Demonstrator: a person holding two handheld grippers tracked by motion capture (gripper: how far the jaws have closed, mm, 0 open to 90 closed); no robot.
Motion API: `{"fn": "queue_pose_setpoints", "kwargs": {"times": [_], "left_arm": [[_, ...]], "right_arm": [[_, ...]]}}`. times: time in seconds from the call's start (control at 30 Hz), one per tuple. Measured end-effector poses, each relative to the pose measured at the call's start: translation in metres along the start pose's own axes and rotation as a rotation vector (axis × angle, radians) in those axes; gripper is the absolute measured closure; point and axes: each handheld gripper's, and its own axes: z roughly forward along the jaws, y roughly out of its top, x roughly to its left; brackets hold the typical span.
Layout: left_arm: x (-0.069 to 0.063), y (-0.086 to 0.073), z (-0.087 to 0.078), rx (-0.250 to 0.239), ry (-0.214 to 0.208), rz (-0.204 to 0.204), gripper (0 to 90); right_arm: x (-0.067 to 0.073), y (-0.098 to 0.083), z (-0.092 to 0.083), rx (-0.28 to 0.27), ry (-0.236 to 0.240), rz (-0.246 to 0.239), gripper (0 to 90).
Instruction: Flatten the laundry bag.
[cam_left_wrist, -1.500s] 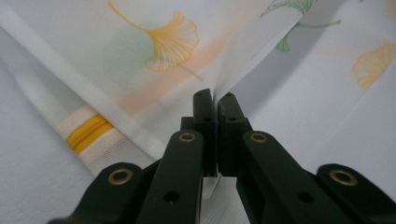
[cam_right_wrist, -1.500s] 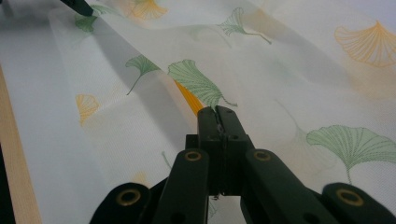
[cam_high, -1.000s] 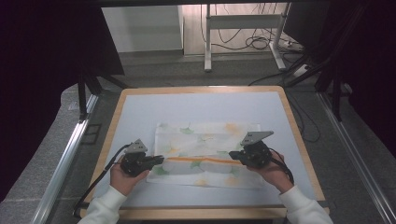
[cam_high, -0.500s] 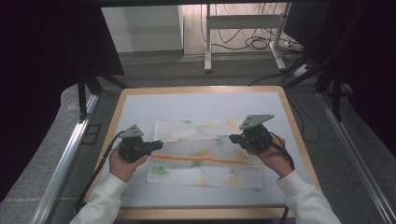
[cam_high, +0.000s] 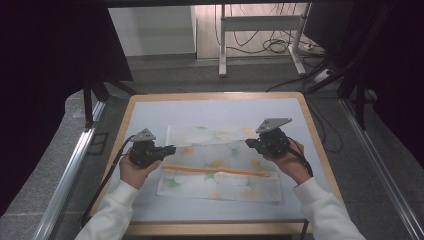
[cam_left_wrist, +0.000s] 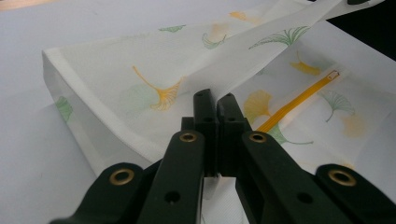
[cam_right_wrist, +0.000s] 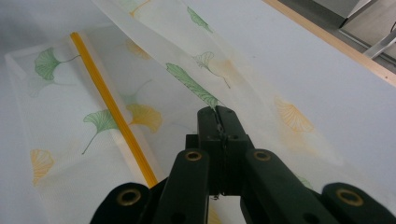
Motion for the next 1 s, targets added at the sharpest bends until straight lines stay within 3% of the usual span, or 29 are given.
{"fn": "queue_pose_setpoints", "kwargs": {"times": [0.27, 0.53, 0.83, 0.93, 1.0], "left_arm": [[0.002, 0.004, 0.003, 0.000, 0.008, -0.003, 89.7], [0.013, 0.020, 0.014, -0.024, 0.035, -0.016, 89.7], [0.043, 0.053, 0.038, -0.038, 0.067, -0.058, 89.3], [0.055, 0.069, 0.050, -0.040, 0.093, -0.064, 88.6], [0.065, 0.079, 0.060, -0.064, 0.143, -0.078, 79.3]], "right_arm": [[-0.003, 0.001, 0.002, -0.001, -0.002, 0.005, 88.8], [-0.021, 0.010, 0.013, 0.004, -0.025, 0.030, 88.8], [-0.060, 0.034, 0.036, 0.001, -0.060, 0.070, 88.8], [-0.076, 0.043, 0.048, 0.004, -0.092, 0.085, 88.6], [-0.089, 0.049, 0.058, 0.007, -0.139, 0.095, 85.9]]}}
